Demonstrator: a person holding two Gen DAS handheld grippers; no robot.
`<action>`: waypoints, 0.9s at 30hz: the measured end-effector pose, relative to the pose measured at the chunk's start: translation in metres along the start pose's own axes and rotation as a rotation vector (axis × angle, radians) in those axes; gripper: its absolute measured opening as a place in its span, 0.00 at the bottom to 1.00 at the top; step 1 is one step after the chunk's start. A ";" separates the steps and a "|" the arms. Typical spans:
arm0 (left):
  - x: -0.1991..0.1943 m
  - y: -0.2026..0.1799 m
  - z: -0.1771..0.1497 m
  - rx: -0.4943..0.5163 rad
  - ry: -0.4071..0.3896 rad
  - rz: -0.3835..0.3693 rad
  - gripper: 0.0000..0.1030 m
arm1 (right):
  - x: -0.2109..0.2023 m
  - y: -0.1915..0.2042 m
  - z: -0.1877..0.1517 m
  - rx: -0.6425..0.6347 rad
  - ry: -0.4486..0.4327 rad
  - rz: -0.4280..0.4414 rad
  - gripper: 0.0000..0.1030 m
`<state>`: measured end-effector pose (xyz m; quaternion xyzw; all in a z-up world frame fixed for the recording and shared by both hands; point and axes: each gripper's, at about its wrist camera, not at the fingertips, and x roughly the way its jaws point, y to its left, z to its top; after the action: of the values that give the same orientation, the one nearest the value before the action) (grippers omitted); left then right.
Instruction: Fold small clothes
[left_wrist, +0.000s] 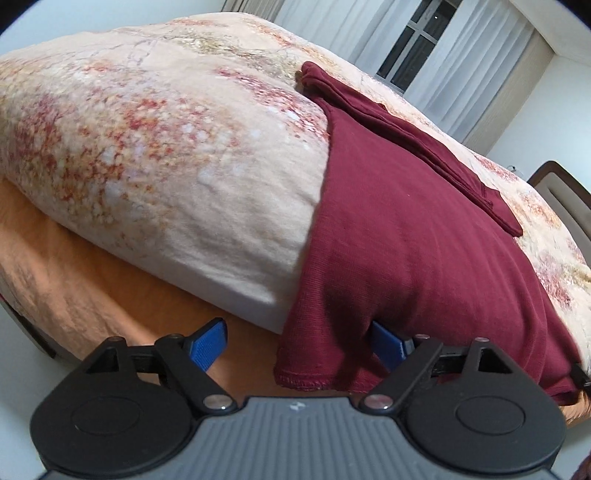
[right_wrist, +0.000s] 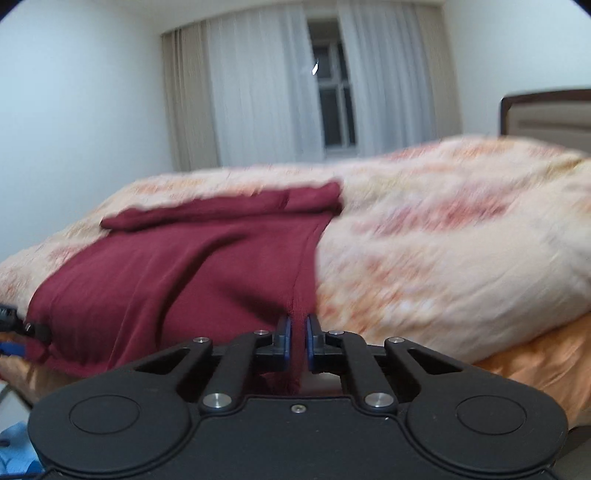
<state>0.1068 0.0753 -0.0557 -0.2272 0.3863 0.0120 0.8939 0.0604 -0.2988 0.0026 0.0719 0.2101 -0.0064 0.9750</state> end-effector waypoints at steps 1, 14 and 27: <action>-0.002 0.000 -0.001 0.001 -0.001 -0.002 0.86 | -0.006 -0.007 0.003 0.030 -0.019 -0.004 0.06; -0.001 -0.002 0.004 0.025 0.005 0.041 0.95 | 0.002 -0.015 -0.014 -0.016 0.069 -0.008 0.34; -0.033 -0.045 -0.004 0.235 -0.095 0.128 0.99 | 0.013 0.046 -0.044 -0.625 0.009 0.019 0.95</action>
<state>0.0898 0.0382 -0.0169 -0.0948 0.3561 0.0344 0.9290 0.0566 -0.2465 -0.0358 -0.2293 0.2053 0.0681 0.9490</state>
